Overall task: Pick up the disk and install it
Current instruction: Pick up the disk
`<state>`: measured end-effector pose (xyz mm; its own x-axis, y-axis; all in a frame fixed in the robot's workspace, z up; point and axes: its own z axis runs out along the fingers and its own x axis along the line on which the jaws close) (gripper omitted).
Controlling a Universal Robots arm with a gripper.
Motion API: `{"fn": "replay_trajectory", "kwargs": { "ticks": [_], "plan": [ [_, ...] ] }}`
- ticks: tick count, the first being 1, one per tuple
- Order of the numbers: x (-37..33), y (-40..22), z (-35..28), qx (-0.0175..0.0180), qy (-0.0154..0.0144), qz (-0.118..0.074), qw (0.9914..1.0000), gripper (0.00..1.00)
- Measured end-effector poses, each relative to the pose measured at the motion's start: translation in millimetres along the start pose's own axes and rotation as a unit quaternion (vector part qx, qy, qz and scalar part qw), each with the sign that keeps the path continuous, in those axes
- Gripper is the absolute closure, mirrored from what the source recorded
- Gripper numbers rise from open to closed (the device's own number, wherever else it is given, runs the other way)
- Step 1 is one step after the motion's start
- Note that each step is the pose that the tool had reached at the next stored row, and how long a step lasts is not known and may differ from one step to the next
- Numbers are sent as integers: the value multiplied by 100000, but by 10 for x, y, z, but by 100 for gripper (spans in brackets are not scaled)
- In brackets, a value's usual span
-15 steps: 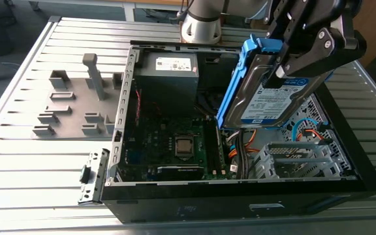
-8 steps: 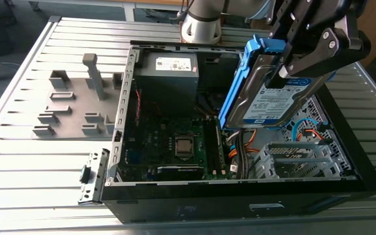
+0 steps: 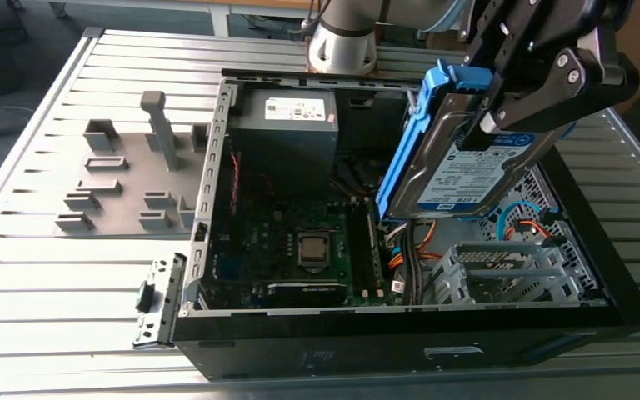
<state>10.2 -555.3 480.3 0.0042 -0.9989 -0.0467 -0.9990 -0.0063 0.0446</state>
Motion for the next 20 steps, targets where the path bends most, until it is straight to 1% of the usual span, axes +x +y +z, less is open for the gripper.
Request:
{"fn": "replay_trajectory", "kwargs": {
  "ticks": [6, 10, 20],
  "plan": [
    [0, -47, 0, 0, 1, 0, 100000, 64],
    [12, -60, 0, -1, 2, -1, 100000, 64],
    [91, -68, -1, 1, 1, 0, 100000, 64]
  ]
}}
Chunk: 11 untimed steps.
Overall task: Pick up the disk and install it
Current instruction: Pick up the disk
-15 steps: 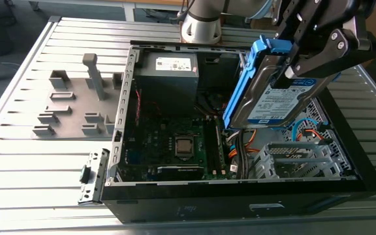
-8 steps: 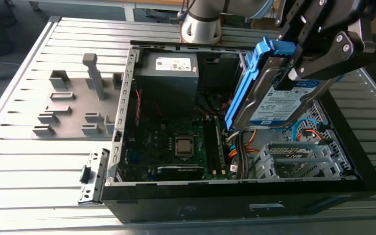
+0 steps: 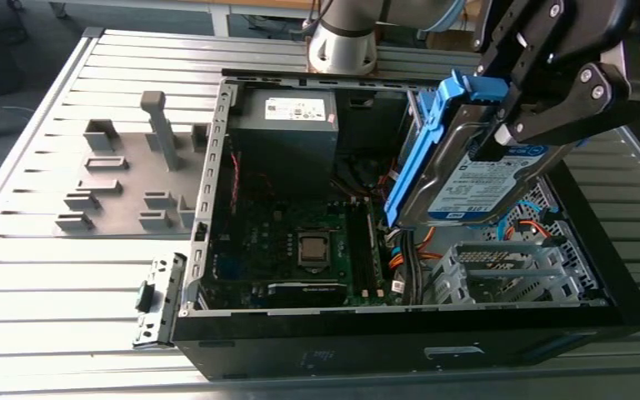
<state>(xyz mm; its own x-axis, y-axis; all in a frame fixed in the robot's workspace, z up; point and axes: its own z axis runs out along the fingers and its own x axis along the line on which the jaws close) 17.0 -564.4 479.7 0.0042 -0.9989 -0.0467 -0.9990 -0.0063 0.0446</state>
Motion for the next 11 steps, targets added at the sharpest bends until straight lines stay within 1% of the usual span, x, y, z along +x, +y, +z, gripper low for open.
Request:
{"fn": "replay_trajectory", "kwargs": {
  "ticks": [11],
  "plan": [
    [78, -6, -1, -2, 3, 0, 100000, 64]
  ]
}}
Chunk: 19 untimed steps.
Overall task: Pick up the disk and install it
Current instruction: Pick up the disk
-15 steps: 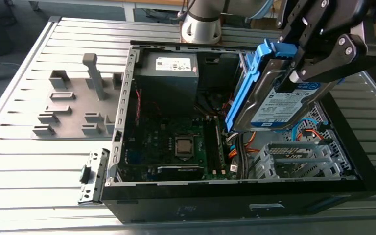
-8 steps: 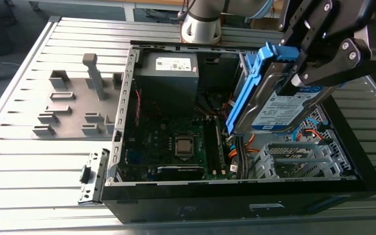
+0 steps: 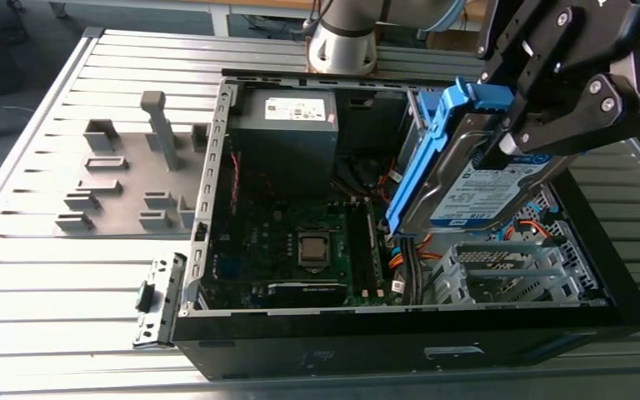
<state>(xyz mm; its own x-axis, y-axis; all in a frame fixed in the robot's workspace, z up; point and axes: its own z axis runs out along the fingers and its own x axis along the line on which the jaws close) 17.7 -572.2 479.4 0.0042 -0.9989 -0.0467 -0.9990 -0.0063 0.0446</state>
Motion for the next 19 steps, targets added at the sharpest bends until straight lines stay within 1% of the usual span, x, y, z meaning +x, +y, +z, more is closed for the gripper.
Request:
{"fn": "replay_trajectory", "kwargs": {
  "ticks": [4, 8, 14, 17, 19],
  "plan": [
    [14, -31, 1, 1, -32, -1, 100000, 64],
    [40, -89, 4, -5, -219, 48, 100000, 64],
    [71, -130, 16, 33, -259, 845, 99996, 64],
    [94, -185, 19, 35, -259, 898, 99996, 64],
    [103, -239, 22, 28, -267, 899, 99996, 64]
  ]
}}
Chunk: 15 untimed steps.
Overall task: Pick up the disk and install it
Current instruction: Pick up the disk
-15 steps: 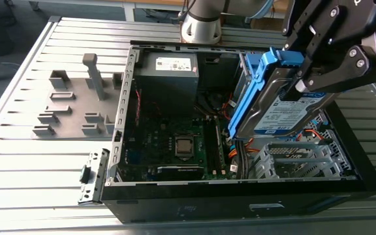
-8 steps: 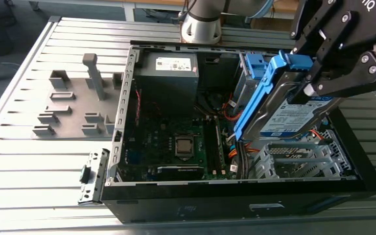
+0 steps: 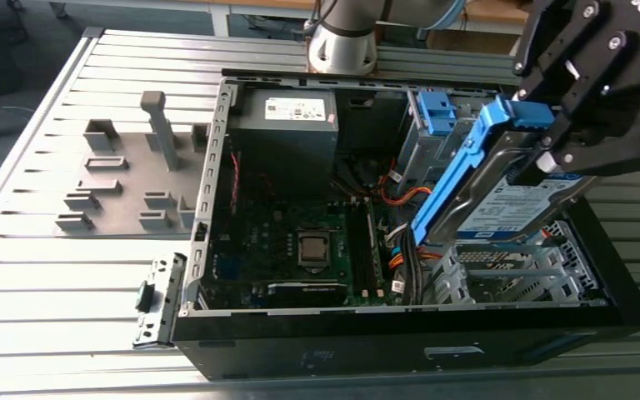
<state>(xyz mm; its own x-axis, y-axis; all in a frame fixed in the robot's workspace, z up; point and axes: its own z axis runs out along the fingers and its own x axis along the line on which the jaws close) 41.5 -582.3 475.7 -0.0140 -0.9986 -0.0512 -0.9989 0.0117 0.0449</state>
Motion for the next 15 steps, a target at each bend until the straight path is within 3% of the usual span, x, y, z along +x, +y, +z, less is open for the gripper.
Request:
{"fn": "replay_trajectory", "kwargs": {
  "ticks": [15],
  "plan": [
    [14, -388, 139, -95, 56, 6, 100000, 64]
  ]
}}
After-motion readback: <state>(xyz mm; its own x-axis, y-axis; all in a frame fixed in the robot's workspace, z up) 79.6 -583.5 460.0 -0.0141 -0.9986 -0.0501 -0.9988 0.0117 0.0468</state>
